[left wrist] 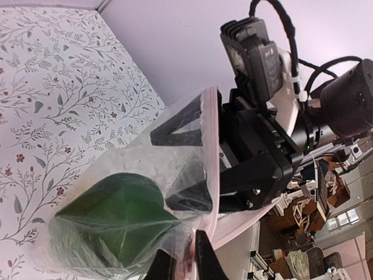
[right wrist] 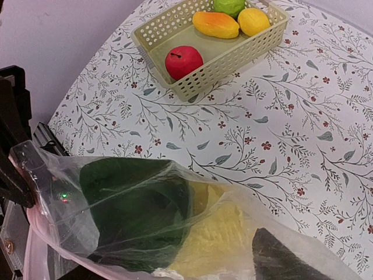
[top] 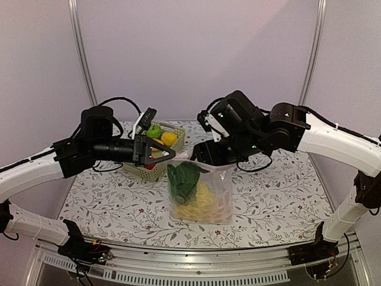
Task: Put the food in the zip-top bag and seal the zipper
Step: Adjust the fake vegetable in the zipper food storage bag.
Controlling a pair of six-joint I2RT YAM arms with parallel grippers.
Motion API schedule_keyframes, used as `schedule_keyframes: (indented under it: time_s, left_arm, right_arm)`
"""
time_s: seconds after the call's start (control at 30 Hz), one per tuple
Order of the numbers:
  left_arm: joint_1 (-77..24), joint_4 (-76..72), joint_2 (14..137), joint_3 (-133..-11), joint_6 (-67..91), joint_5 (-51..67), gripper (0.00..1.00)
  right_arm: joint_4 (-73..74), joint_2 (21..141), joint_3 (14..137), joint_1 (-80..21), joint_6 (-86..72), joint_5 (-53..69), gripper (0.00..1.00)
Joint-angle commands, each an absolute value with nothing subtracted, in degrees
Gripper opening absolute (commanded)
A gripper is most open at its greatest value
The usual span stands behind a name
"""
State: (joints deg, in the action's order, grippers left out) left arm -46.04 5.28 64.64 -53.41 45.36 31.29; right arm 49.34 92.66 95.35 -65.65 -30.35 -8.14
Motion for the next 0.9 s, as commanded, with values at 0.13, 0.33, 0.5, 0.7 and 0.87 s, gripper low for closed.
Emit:
schedule_keyframes:
  time_s: [0.13,0.33,0.5,0.7,0.87]
  left_arm:
    - [-43.42,8.35,66.21,-56.76,42.98,30.05,0.04]
    - [-43.95,6.75,69.02,-59.22,43.0,35.84,0.04]
    - [-46.86,6.93,70.68,-61.17,40.23,36.64,0.04]
    - [-50.05,10.27,70.2,-61.05,34.53,35.88,0.05]
    - [-51.7,10.22,68.01,-58.51,32.78,35.55,0.06]
  right_arm:
    - [51.58,80.52,94.41,-66.27,-27.3,-1.93,0.8]
    - [60.94,81.39,96.56,-66.24,-28.44,-13.8,0.83]
    - [65.86,90.84,100.08,-66.11,-31.23,-18.85,0.91]
    - [64.31,97.32,102.76,-63.54,-32.58,-17.87,0.95]
    - [62.34,98.56,103.67,-60.82,-32.92,-16.17,0.96]
